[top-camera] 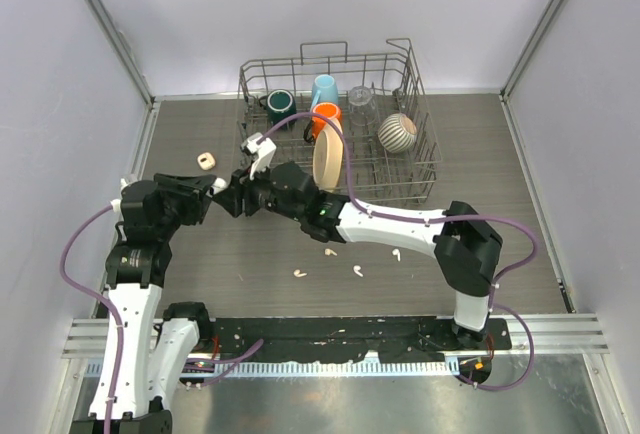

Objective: Insert the wireless bluetooth earbuds into the charging case

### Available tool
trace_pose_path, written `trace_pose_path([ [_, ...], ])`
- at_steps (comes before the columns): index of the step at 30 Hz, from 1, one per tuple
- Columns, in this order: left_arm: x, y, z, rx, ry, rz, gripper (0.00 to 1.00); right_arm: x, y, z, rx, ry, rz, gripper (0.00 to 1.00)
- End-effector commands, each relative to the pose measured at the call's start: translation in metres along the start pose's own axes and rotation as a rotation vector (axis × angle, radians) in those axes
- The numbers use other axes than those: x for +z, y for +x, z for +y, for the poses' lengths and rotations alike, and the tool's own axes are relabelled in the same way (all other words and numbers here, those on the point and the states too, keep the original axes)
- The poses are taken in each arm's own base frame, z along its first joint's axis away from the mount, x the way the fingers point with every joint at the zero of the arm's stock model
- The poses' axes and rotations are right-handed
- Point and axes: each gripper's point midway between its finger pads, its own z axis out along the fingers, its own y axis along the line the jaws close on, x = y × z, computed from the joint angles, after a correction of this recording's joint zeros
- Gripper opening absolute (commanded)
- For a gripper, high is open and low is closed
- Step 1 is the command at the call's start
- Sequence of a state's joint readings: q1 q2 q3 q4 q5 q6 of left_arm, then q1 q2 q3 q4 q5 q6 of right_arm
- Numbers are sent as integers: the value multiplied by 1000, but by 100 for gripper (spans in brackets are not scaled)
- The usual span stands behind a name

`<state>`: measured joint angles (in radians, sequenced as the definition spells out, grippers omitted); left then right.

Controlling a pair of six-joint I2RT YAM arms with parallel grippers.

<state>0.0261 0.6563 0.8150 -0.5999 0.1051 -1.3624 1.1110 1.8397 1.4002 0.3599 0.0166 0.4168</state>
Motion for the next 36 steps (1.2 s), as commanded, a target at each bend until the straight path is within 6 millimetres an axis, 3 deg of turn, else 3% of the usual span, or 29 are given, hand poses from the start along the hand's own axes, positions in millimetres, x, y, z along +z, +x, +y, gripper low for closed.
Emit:
trace_pose_path([
  [1, -4, 4, -8, -9, 42, 20, 2, 6, -38, 21, -10, -60, -112, 48],
  [5, -4, 5, -6, -12, 43, 23, 3, 9, -39, 21, -16, -61, -115, 48],
  [9, -3, 7, -4, -17, 41, 30, 3, 9, -41, 20, -22, -55, -123, 38],
  [15, -2, 8, -2, -20, 44, 35, 4, 7, -41, 20, -28, -61, -122, 10],
  [16, -2, 8, -2, -20, 47, 36, 8, 7, -40, 21, -27, -63, -121, 1],
  [18, -1, 9, -3, -17, 59, 41, 17, 6, -41, 27, -26, -98, -113, 1],
  [19, -2, 10, -4, -12, 65, 43, 31, 5, -42, 28, -22, -99, -115, 1],
  [21, -3, 9, -7, 15, 84, 37, 49, 2, -46, 27, -10, -98, -113, 1],
  [22, -4, 8, -7, 26, 89, 31, 70, 1, -46, 25, -1, -96, -109, 1],
  [24, -7, 5, -13, 50, 118, 12, 85, -4, -55, 18, 35, -90, -114, 1],
  [25, -8, 3, -18, 85, 142, 0, 99, -8, -52, 16, 46, -104, -100, 1],
  [30, -17, -1, -40, 229, 245, -27, 100, -30, -61, 3, 102, -145, -79, 1],
  [36, -33, -2, -67, 519, 374, -63, 100, -82, -72, -18, 178, -183, -22, 1],
])
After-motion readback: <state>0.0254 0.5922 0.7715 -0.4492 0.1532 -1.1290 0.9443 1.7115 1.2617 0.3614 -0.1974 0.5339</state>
